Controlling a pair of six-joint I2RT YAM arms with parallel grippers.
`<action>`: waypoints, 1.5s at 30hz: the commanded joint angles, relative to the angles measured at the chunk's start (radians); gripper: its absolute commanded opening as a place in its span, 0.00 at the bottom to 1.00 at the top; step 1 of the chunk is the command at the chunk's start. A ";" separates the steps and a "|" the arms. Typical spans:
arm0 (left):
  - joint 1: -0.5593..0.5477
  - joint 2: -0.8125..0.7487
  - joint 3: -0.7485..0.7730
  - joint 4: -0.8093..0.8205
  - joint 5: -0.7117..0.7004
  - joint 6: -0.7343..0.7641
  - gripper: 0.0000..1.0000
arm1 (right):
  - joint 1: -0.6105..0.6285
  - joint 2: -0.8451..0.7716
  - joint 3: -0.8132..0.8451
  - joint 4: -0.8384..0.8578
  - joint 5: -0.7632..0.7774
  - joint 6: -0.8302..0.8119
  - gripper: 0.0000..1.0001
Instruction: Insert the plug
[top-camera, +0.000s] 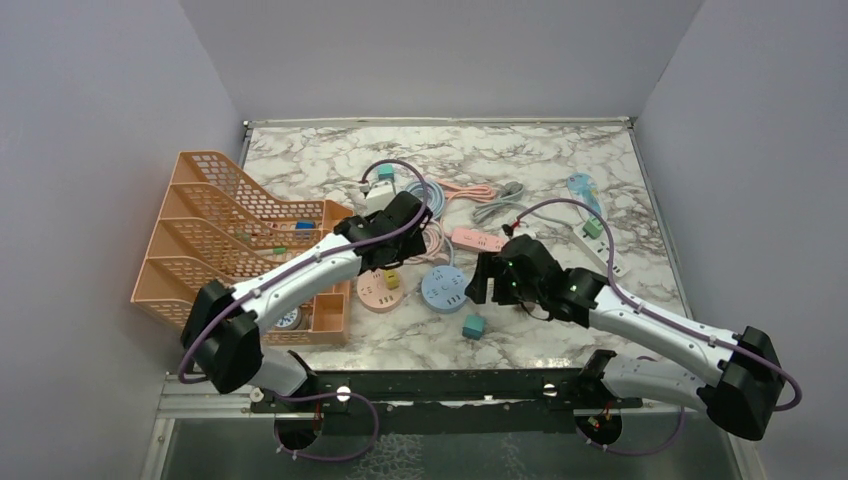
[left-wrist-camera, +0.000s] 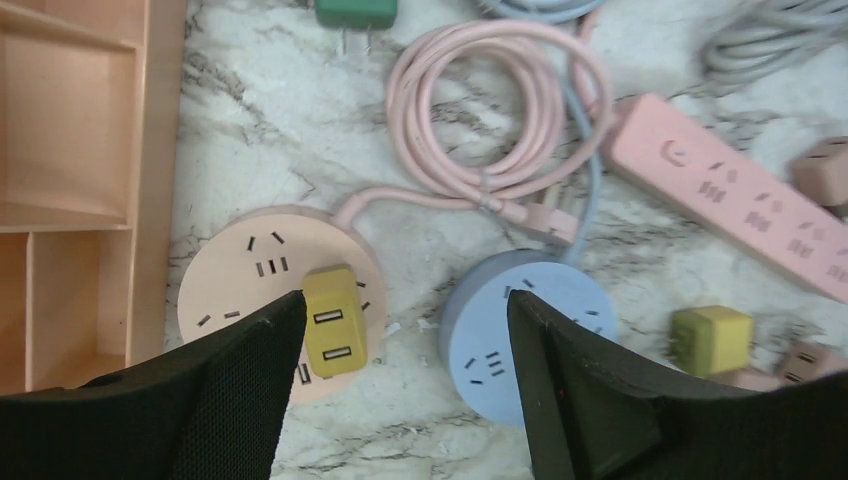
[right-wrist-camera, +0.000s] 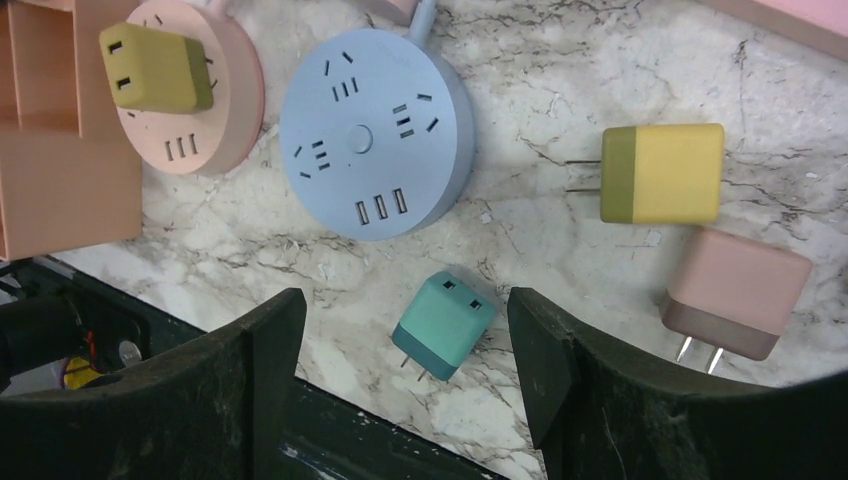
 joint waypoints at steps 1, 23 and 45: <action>0.001 -0.116 0.051 -0.042 -0.012 0.077 0.76 | 0.006 0.058 0.026 -0.069 -0.077 -0.015 0.75; 0.001 -0.368 -0.026 0.151 0.304 0.314 0.78 | 0.201 0.310 0.073 -0.219 0.159 0.442 0.76; 0.005 -0.405 -0.016 0.125 0.366 0.253 0.79 | 0.227 0.226 0.050 0.026 0.220 0.102 0.28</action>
